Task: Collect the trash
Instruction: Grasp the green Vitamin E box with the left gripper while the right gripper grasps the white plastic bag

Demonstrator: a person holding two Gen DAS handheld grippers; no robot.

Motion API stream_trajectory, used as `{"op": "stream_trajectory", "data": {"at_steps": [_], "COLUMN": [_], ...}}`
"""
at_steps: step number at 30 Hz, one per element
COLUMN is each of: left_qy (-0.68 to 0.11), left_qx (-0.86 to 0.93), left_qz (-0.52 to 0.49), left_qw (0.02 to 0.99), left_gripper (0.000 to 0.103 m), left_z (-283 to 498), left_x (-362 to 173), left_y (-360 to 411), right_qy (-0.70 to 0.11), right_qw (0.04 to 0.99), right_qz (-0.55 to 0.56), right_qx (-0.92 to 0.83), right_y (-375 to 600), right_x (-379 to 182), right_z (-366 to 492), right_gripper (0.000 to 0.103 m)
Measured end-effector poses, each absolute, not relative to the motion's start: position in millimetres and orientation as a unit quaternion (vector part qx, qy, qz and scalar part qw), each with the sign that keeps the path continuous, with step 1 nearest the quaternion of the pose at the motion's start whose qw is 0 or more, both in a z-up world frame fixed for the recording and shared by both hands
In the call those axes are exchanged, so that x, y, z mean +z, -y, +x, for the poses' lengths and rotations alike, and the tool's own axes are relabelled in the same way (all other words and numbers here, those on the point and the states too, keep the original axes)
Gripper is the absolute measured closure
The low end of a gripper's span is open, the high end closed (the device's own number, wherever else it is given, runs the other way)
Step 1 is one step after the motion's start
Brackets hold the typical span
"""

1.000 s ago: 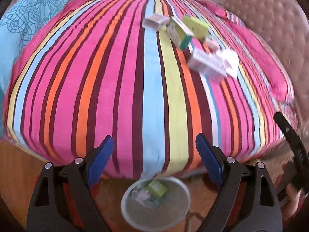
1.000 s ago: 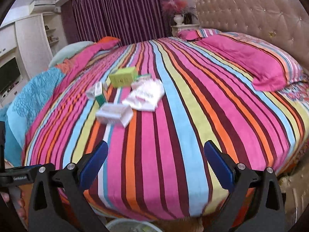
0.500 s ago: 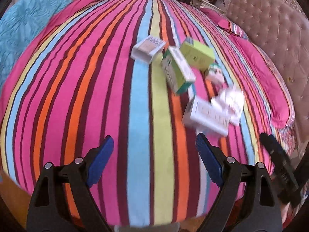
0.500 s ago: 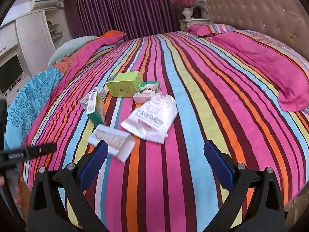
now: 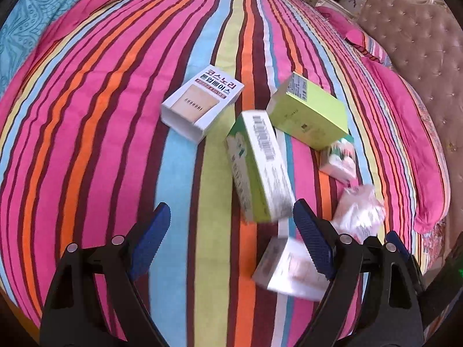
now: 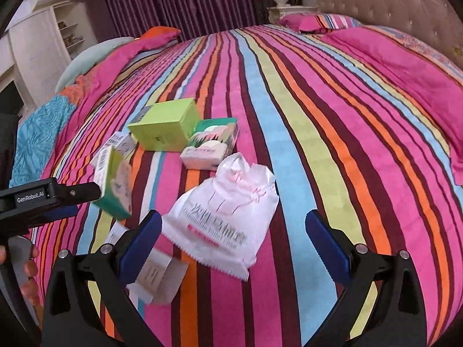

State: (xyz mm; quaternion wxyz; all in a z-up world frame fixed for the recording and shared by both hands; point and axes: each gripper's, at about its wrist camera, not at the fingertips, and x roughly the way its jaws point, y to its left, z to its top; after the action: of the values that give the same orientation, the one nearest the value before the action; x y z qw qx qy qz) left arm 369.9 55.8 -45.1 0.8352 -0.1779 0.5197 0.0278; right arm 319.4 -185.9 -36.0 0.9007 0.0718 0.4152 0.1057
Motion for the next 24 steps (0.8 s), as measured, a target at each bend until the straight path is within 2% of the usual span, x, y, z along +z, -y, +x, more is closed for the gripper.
{"op": "stream_trajectory", "data": {"at_steps": [15, 20, 22, 24], "left_qy": [-0.549, -0.54, -0.54, -0.538], "left_qx": [0.032, 0.044, 0.046, 0.058], "left_qz": [-0.173, -0.139, -0.123, -0.099], "left_qw": [0.817, 0.829, 0.831, 0.835], "left_gripper": [0.019, 0.019, 0.023, 0.038], "left_z": [415, 423, 426, 429], "left_x": [-74, -75, -78, -78], "left_y": [-44, -36, -31, -27], "right_qy": [-0.44, -0.435, -0.434, -0.434], "right_qw": [0.887, 0.891, 0.892, 0.892], "right_qz": [0.056, 0.027, 0.023, 0.017], "right_qx": [0.128, 0.129, 0.127, 0.126], "right_y": [169, 162, 161, 159], "right_x": [-57, -59, -60, -61], "right_z": [348, 350, 352, 352], "right_gripper": [0.008, 0.009, 0.009, 0.01]}}
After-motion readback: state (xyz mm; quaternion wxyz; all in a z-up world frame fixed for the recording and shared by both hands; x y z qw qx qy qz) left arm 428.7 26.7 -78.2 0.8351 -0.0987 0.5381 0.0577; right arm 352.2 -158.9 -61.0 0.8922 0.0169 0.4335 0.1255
